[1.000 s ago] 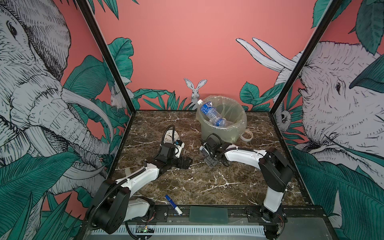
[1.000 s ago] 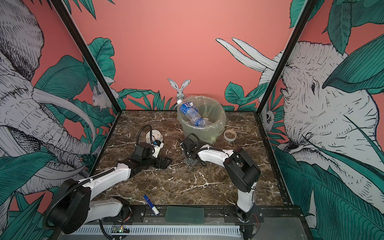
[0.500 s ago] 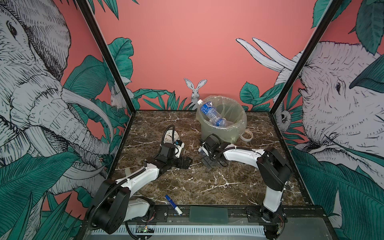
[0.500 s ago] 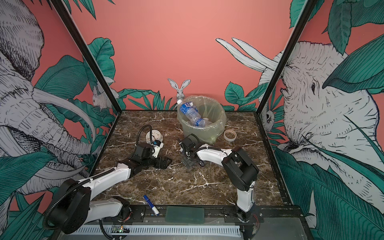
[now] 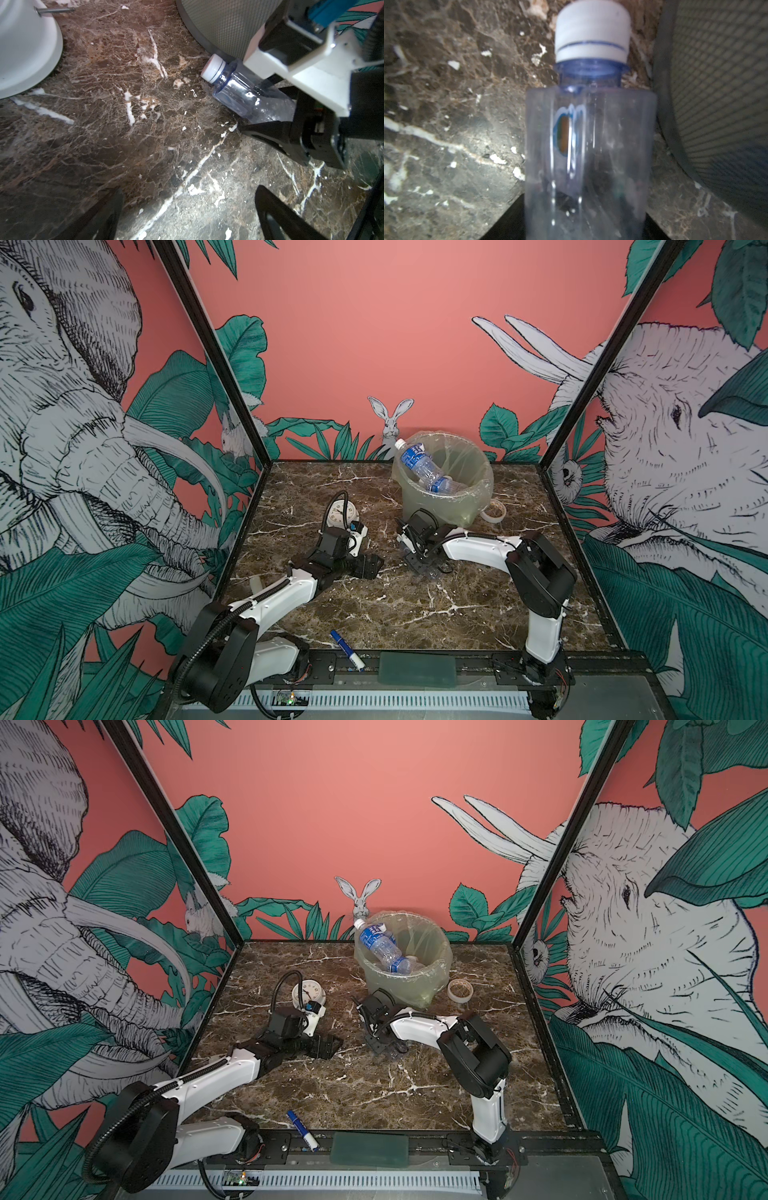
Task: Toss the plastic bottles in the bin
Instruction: 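Close the right gripper around the clear bottle's body, then lift the clear bottle upright with the right gripper off the table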
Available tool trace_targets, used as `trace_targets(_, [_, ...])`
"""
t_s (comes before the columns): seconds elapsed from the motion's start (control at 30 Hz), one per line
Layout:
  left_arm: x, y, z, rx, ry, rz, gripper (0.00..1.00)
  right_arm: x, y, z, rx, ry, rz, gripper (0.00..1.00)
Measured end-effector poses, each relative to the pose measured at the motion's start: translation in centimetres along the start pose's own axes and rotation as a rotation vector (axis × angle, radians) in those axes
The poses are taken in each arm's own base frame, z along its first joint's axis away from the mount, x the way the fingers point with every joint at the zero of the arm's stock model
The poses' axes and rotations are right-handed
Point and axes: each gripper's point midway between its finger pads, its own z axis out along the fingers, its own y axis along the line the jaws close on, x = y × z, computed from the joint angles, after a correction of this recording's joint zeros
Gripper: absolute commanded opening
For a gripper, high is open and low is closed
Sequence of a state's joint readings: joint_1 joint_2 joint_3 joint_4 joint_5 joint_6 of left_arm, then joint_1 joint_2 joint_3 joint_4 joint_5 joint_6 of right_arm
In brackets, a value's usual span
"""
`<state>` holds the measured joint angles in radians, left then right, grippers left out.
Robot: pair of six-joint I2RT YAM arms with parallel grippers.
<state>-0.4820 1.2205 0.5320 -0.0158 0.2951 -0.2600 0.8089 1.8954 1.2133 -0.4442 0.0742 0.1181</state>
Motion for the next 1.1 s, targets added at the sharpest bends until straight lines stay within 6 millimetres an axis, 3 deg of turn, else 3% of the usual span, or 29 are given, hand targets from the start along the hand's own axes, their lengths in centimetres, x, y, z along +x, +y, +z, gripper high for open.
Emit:
trace_targets(0.23, [0.1,0.0,0.0,0.003,0.003,-0.001,1.00,2.5,-0.1,-1.8,-0.009,-0.014,0.014,0.53])
trace_targets(0.5, [0.6,0.1,0.7,0.008,0.032,-0.010,1.00,4.8,-0.4,-7.1,-0.019,-0.144,0.073,0.50])
trace_targets(0.73, [0.1,-0.1,1.0,0.021,0.033,-0.013,1.00,7.2,-0.6,-10.6,-0.021,-0.250,0.119,0.50])
trace_targets(1.1, [-0.6,-0.4,1.0,0.027,0.018,-0.009,0.99,8.5,-1.7,-17.8,-0.036,-0.523,0.200,0.51])
